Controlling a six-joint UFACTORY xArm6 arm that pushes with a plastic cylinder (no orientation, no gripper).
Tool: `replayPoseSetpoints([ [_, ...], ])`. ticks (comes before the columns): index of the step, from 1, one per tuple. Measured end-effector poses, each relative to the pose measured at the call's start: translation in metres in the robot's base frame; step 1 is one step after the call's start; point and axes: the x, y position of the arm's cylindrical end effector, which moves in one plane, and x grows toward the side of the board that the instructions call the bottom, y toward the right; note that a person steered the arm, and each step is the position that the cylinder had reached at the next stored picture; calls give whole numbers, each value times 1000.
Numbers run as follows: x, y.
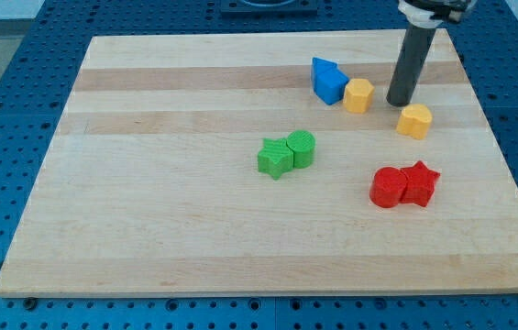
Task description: Push the blue blocks and the yellow hexagon slightly to the left
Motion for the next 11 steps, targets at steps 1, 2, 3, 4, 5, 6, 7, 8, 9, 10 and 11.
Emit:
replayPoseSetpoints([
  [1, -6, -15],
  [2, -4, -45],
  [3, -1, -67],
  [4, -1, -70],
  [5, -1, -52],
  [6, -1, -6],
  [7, -12, -4],
  [8, -28, -20],
  [9, -25, -48],
  [10, -20, -81],
  [11, -19, -97],
])
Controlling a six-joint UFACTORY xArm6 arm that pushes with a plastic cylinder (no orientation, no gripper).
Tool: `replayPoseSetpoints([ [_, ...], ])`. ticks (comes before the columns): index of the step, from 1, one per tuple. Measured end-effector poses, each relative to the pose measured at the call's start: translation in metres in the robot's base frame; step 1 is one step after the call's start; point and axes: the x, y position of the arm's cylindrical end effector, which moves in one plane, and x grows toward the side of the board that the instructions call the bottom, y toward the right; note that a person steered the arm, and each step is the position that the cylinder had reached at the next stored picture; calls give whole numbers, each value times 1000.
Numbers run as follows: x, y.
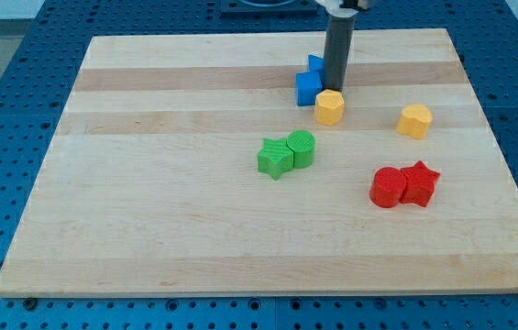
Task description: Push the blue blocks and the yellow hexagon slightly to the left
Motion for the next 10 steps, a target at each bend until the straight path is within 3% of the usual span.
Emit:
replayPoseSetpoints([
  [1, 0, 20],
  [2, -2, 86],
  [3, -29, 81],
  [4, -39, 38],
  [7, -36, -6],
  [9, 24, 53],
  [10, 44, 35],
])
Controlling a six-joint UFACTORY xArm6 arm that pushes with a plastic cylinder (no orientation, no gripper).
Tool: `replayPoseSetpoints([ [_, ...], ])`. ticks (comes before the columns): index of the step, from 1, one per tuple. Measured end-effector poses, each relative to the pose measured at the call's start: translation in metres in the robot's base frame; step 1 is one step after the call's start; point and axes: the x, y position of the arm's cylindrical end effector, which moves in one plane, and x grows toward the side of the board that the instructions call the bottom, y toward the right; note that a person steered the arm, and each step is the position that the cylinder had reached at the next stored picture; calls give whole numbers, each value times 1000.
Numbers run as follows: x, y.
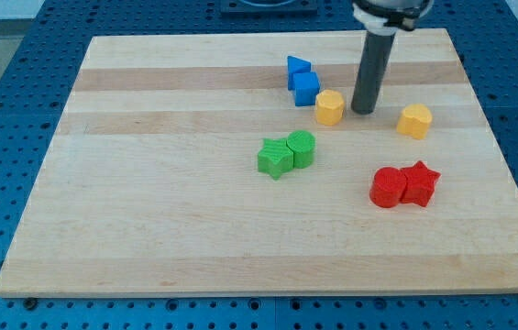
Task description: Push the blue blocks and the yellow hexagon slightly to the left
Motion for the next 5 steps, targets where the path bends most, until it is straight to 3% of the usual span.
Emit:
replayPoseSetpoints([
  [2, 3, -47],
  [3, 6, -30],
  [4, 7, 44],
  [5, -2, 72],
])
